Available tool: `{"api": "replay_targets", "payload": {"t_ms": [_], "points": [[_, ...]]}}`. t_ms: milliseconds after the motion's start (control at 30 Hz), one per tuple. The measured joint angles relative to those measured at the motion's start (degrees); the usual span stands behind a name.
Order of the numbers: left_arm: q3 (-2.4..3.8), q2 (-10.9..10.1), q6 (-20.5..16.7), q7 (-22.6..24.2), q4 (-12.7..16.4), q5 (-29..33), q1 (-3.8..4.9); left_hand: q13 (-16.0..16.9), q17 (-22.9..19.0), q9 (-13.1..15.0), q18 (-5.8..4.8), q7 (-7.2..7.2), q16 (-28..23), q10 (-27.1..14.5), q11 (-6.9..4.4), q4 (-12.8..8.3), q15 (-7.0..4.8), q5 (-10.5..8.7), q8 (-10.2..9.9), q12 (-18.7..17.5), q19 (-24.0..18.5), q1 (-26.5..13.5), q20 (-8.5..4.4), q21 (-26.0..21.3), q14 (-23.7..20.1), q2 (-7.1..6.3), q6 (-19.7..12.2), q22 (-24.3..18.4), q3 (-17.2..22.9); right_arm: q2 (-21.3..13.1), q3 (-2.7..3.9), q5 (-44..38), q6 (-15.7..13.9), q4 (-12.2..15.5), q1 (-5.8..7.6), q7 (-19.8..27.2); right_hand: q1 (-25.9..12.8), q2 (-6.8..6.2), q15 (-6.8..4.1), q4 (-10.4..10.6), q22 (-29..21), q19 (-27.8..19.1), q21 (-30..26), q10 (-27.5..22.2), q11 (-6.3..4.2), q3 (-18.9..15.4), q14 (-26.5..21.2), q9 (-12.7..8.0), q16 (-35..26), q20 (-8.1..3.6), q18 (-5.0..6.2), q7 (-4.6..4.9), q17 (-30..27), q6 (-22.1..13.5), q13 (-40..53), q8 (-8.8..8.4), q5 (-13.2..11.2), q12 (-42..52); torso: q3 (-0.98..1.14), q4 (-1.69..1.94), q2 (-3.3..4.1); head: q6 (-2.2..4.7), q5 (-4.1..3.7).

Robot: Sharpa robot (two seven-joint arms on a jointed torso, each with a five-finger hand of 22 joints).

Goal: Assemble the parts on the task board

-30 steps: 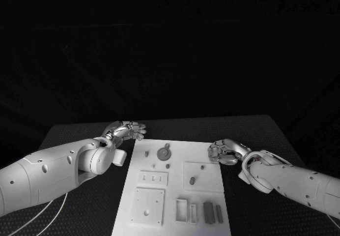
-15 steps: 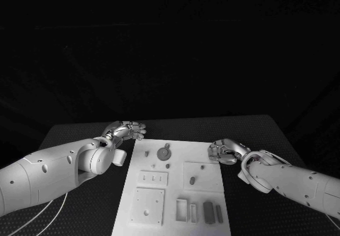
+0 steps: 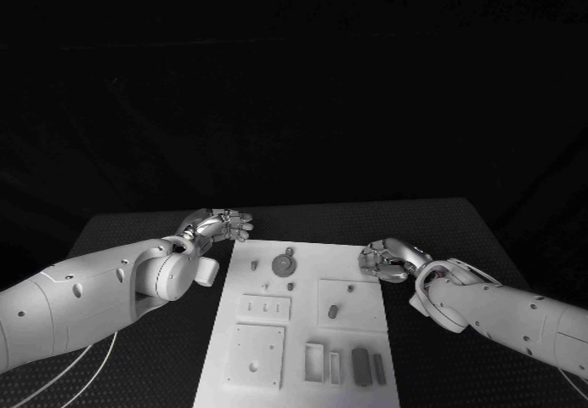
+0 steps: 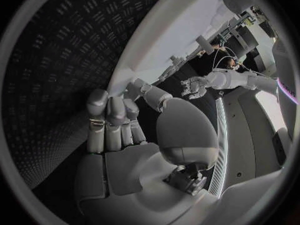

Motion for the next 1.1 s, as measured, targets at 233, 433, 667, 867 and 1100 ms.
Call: {"api": "replay_targets", "payload": {"t_ms": [233, 433, 667, 867, 1100], "points": [[0.0, 0.0, 0.0, 0.0, 0.0, 0.0, 0.0, 0.0, 0.0, 0.1, 0.0, 0.0, 0.0, 0.0, 0.0, 0.0, 0.0, 0.0, 0.0, 0.0, 0.0, 0.0, 0.0, 0.0, 0.0, 0.0, 0.0, 0.0, 0.0, 0.0, -0.06, 0.1, -0.7, 0.6, -0.17, -0.5, -0.2, 0.63, -0.35, -1.0, 0.0, 0.0, 0.0, 2.2, -1.78, -0.2, -0.1, 0.5, 0.0, 0.0, 0.89, -1.76, 0.1, 1.8, 2.4, 0.56, 0.0, 2.4, 0.0, 0.0, 0.01, -0.16, 0.03], [0.01, 0.0, 0.0, -0.1, 0.0, 0.0, 0.0, 0.0, 0.0, 0.0, 0.0, 0.0, 0.0, 0.0, 0.0, 0.0, 0.0, 0.0, 0.0, 0.0, 0.0, 0.0, 0.0, 0.0, 0.0, 0.0, 0.0, 0.0, 0.0, -0.1, -0.06, 0.2, -1.3, 1.0, -0.19, -0.9, -0.7, 1.12, -0.45, -1.5, 0.0, 0.0, 0.0, 2.6, -1.69, -0.4, -0.2, 1.3, 0.0, 0.01, 1.22, -2.02, 0.1, 2.0, 2.4, 1.5, 0.0, 2.4, 0.0, 0.0, 0.01, -0.18, 0.05], [0.0, 0.0, 0.3, -0.1, 0.0, -0.1, 0.0, 0.1, 0.0, 0.4, 0.0, -0.25, 0.0, 0.1, -0.14, 0.2, 0.0, -0.22, 0.0, 0.0, 0.0, -0.2, 0.0, 0.2, 0.0, 0.24, 0.3, -0.1, 0.2, -0.6, -0.07, 0.1, -2.4, 2.1, -0.19, -1.6, -0.7, 1.12, -0.44, -2.1, 0.0, 0.0, 0.0, 2.5, -1.81, -0.1, -0.2, 1.9, 0.1, 0.01, 1.3, -2.05, 0.1, 2.1, 2.4, 1.68, 0.0, 2.4, -0.03, -0.01, -0.03, -0.19, 0.06], [0.0, 0.0, 1.6, -0.5, 0.0, -0.8, 0.0, 0.7, 0.1, 0.9, -0.02, -1.65, 0.0, 2.3, -1.07, 1.2, 0.0, -0.23, 0.8, 0.7, -0.4, -1.4, -0.01, 0.2, 0.0, 1.37, 2.7, -0.1, 0.1, -1.6, 0.12, -0.7, -3.1, 4.5, 0.14, -2.9, -0.7, 1.12, -0.43, -2.3, 0.0, 0.0, 0.0, 2.4, -1.82, 0.1, -0.2, 2.3, 0.1, 0.02, 1.31, -2.06, 0.1, 2.1, 2.4, 1.89, 0.0, 2.4, -0.13, -0.02, -0.13, 0.15, -0.04], [0.04, 0.4, 6.5, -3.6, -0.1, -4.4, 0.06, 1.0, 0.3, 0.7, -0.03, -2.15, 0.3, 3.9, -1.71, 4.4, 0.0, -2.37, 0.5, 0.9, -0.4, -6.8, -0.01, 0.5, 0.0, 1.06, 4.4, -0.4, -1.7, -1.5, 0.57, -4.3, -2.4, 7.2, 4.58, -6.1, -0.7, 1.12, -0.41, -2.3, 0.0, 0.2, 0.0, 2.4, -1.82, 0.7, -0.2, 2.7, 0.1, -0.02, 1.32, -2.08, 0.1, 2.1, 2.5, 1.99, 0.0, 2.2, -0.29, -0.06, -0.29, 0.63, -0.2]]}}
